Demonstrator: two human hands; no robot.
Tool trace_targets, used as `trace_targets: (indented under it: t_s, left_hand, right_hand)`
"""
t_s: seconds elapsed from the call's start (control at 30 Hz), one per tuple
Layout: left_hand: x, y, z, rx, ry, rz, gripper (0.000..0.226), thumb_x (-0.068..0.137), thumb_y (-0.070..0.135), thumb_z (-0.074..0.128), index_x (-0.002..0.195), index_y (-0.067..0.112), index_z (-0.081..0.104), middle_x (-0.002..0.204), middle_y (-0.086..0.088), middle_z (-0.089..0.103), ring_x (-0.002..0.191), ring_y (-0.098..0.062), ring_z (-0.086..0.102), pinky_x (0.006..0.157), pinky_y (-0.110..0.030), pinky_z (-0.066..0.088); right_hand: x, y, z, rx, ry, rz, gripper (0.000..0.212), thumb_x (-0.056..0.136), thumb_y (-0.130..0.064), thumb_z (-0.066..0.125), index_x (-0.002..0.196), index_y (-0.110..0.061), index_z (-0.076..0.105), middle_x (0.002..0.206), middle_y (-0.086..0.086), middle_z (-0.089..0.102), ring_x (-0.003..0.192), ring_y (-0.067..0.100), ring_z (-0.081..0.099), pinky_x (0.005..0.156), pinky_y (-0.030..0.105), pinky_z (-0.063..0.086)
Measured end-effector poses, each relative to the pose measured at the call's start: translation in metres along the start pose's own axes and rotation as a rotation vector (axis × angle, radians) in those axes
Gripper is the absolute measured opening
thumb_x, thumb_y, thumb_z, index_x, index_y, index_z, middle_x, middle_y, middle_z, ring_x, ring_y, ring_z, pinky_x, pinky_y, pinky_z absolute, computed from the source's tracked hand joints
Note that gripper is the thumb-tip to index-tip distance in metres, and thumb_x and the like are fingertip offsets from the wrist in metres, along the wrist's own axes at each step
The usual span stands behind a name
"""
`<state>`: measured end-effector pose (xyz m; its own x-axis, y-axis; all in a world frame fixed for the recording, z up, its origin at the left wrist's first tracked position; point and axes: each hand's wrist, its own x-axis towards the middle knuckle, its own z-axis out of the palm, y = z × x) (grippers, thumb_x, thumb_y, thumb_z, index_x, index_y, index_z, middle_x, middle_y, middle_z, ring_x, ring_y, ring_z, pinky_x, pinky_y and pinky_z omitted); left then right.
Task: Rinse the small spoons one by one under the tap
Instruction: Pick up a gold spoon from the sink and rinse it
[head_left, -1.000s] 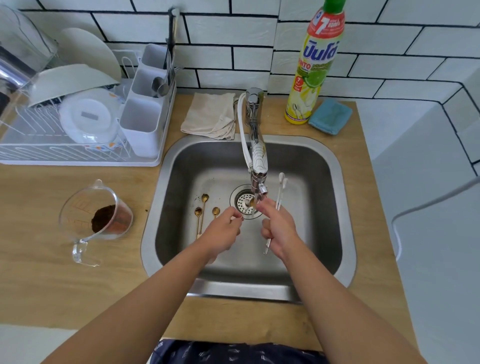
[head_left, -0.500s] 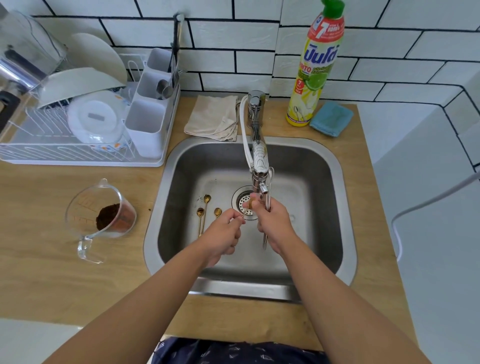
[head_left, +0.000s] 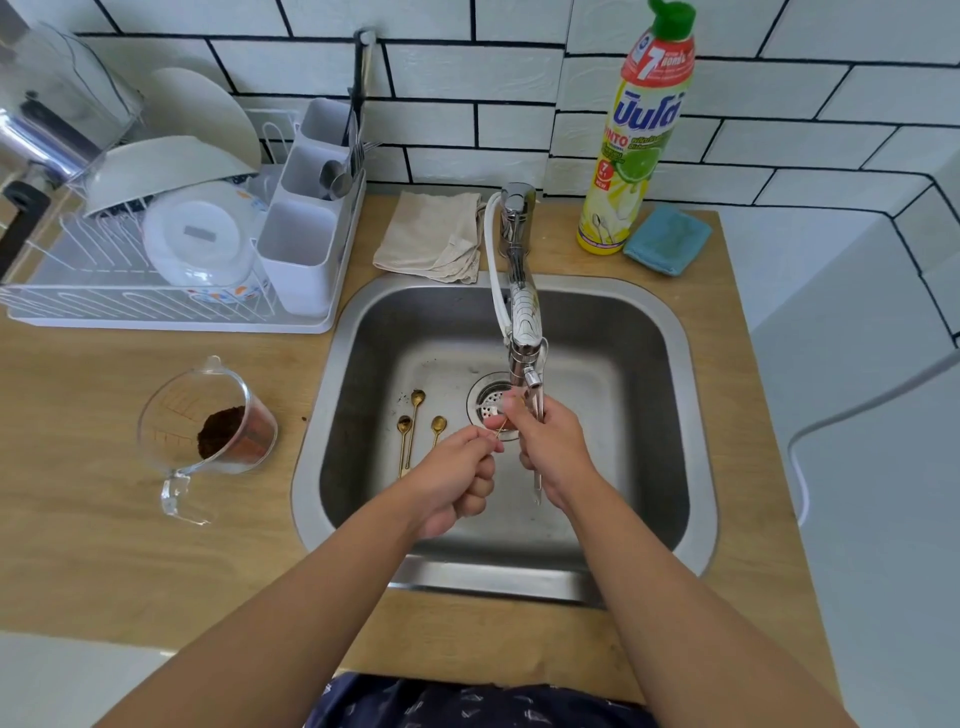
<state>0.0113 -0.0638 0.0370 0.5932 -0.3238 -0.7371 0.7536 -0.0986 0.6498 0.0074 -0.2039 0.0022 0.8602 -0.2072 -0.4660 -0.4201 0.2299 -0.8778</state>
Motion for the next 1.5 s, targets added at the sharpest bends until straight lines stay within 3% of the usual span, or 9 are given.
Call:
trace_targets:
  t_s: [0.1, 0.23, 0.37, 0.7, 0.9, 1.07, 1.17, 1.27, 1.5]
  left_hand:
    - [-0.001, 0.000, 0.002, -0.011, -0.003, -0.012, 0.017, 0.104, 0.021, 0.045, 0.110, 0.013, 0.059, 0.057, 0.004, 0.033, 0.047, -0.010, 0.022, 0.039, -0.020, 0.019]
    - [0.000, 0.003, -0.002, -0.014, 0.008, -0.032, 0.014, 0.102, 0.022, 0.045, 0.101, 0.015, 0.058, 0.056, 0.005, 0.032, 0.047, -0.011, 0.021, 0.040, -0.021, 0.017]
    - [0.001, -0.002, -0.002, 0.010, 0.001, -0.041, 0.012, 0.099, 0.018, 0.046, 0.091, 0.016, 0.054, 0.056, 0.005, 0.032, 0.047, -0.011, 0.020, 0.038, -0.021, 0.017]
    - [-0.002, 0.004, 0.006, -0.033, 0.026, -0.066, 0.027, 0.104, 0.031, 0.042, 0.084, 0.017, 0.054, 0.055, 0.004, 0.027, 0.048, -0.012, 0.016, 0.043, -0.023, 0.014]
    - [0.000, 0.000, 0.002, 0.088, 0.024, 0.008, 0.020, 0.106, 0.021, 0.043, 0.097, 0.009, 0.056, 0.061, 0.000, 0.047, 0.047, -0.009, 0.026, 0.043, -0.023, 0.020]
    - [0.005, -0.007, -0.003, 0.356, 0.179, 0.142, 0.012, 0.102, 0.028, 0.056, 0.103, 0.020, 0.065, 0.081, 0.001, 0.074, 0.063, -0.012, 0.045, 0.056, -0.026, 0.041]
    - [0.007, -0.012, -0.003, 0.426, 0.210, 0.228, 0.006, 0.100, 0.028, 0.059, 0.102, 0.027, 0.065, 0.082, 0.008, 0.077, 0.063, -0.012, 0.051, 0.059, -0.030, 0.045]
    - [0.008, -0.011, -0.003, 0.469, 0.224, 0.284, 0.005, 0.099, 0.028, 0.060, 0.099, 0.029, 0.065, 0.081, 0.009, 0.077, 0.061, -0.012, 0.052, 0.059, -0.029, 0.046]
    - [0.011, -0.018, 0.000, 0.529, 0.212, 0.285, 0.012, 0.101, 0.026, 0.054, 0.093, 0.024, 0.063, 0.077, 0.007, 0.075, 0.053, -0.009, 0.054, 0.050, -0.023, 0.046]
  right_hand:
    - [0.004, 0.001, 0.004, -0.008, 0.065, 0.059, 0.025, 0.106, -0.031, 0.054, 0.098, -0.014, 0.071, 0.085, 0.005, 0.081, 0.040, -0.001, 0.049, 0.039, 0.014, 0.035]
    - [0.002, 0.004, 0.005, 0.013, 0.000, 0.081, 0.027, 0.104, -0.031, 0.059, 0.095, -0.011, 0.074, 0.079, -0.003, 0.080, 0.043, 0.008, 0.032, 0.040, 0.021, 0.028]
    - [0.005, 0.000, 0.003, -0.080, 0.083, 0.046, 0.028, 0.099, -0.035, 0.066, 0.080, -0.016, 0.076, 0.085, 0.001, 0.081, 0.039, 0.000, 0.045, 0.043, 0.018, 0.035]
    - [0.004, -0.005, 0.006, 0.042, 0.041, 0.053, 0.025, 0.102, -0.034, 0.061, 0.095, -0.015, 0.075, 0.072, -0.005, 0.077, 0.041, 0.006, 0.031, 0.039, 0.020, 0.027]
    - [0.001, 0.003, 0.003, 0.061, 0.099, 0.115, 0.023, 0.102, -0.038, 0.062, 0.094, -0.018, 0.071, 0.088, 0.002, 0.081, 0.041, 0.004, 0.033, 0.039, 0.021, 0.028]
    - [-0.005, 0.014, 0.001, 0.024, 0.122, 0.041, 0.011, 0.086, -0.023, 0.082, 0.090, -0.017, 0.074, 0.059, -0.016, 0.063, 0.045, -0.004, 0.052, 0.049, 0.013, 0.037]
    - [-0.002, 0.008, 0.005, 0.001, 0.102, 0.074, 0.012, 0.093, -0.029, 0.072, 0.093, -0.017, 0.076, 0.075, -0.012, 0.077, 0.044, -0.002, 0.051, 0.055, 0.021, 0.035]
    - [0.000, 0.005, 0.006, 0.058, 0.112, 0.144, 0.017, 0.097, -0.030, 0.064, 0.094, -0.017, 0.075, 0.090, 0.000, 0.081, 0.044, 0.008, 0.032, 0.041, 0.022, 0.031]
    - [0.007, 0.003, 0.022, 0.188, 0.244, 0.328, 0.035, 0.104, -0.036, 0.055, 0.095, -0.009, 0.075, 0.072, -0.001, 0.078, 0.036, 0.006, 0.032, 0.036, 0.022, 0.028]
